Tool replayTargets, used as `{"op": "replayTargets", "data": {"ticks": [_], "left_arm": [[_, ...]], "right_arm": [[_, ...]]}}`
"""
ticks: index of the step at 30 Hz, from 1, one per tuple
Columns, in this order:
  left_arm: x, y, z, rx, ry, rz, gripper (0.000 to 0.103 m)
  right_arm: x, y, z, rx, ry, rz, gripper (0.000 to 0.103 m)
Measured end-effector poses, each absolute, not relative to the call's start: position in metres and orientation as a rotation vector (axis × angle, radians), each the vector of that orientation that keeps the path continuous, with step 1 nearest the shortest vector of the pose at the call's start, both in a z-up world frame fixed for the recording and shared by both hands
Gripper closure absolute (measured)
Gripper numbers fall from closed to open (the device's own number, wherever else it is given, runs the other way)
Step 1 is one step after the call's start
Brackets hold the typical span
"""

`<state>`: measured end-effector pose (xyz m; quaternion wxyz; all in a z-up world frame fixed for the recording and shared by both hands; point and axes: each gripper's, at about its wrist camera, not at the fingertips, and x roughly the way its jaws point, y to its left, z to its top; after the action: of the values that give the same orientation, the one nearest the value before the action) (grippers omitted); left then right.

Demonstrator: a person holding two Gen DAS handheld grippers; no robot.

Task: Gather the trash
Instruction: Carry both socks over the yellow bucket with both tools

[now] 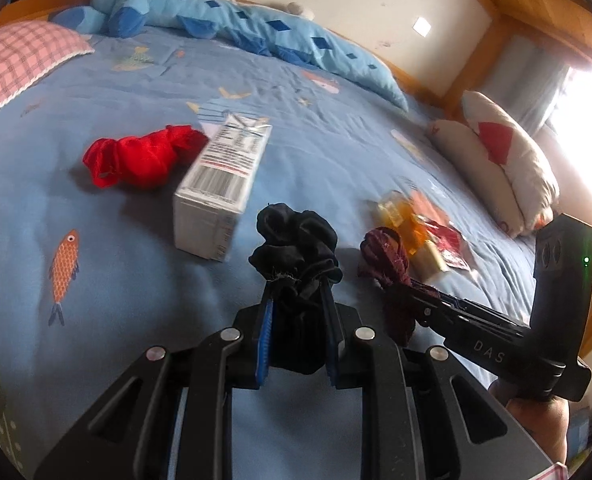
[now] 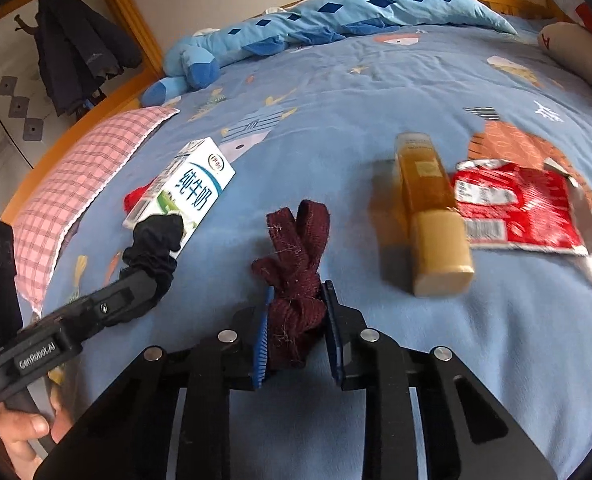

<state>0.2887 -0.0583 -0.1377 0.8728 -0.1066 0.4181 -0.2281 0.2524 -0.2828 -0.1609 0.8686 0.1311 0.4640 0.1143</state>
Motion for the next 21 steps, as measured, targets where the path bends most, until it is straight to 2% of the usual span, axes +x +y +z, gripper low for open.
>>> {"op": "replayTargets", "data": {"ticks": [21], "left_arm": [[0.149, -0.151, -0.114, -0.103, 0.911, -0.775, 0.082]], "right_arm": [[0.050, -0.380, -0.103, 0.518, 0.870, 0.120, 0.080]]}}
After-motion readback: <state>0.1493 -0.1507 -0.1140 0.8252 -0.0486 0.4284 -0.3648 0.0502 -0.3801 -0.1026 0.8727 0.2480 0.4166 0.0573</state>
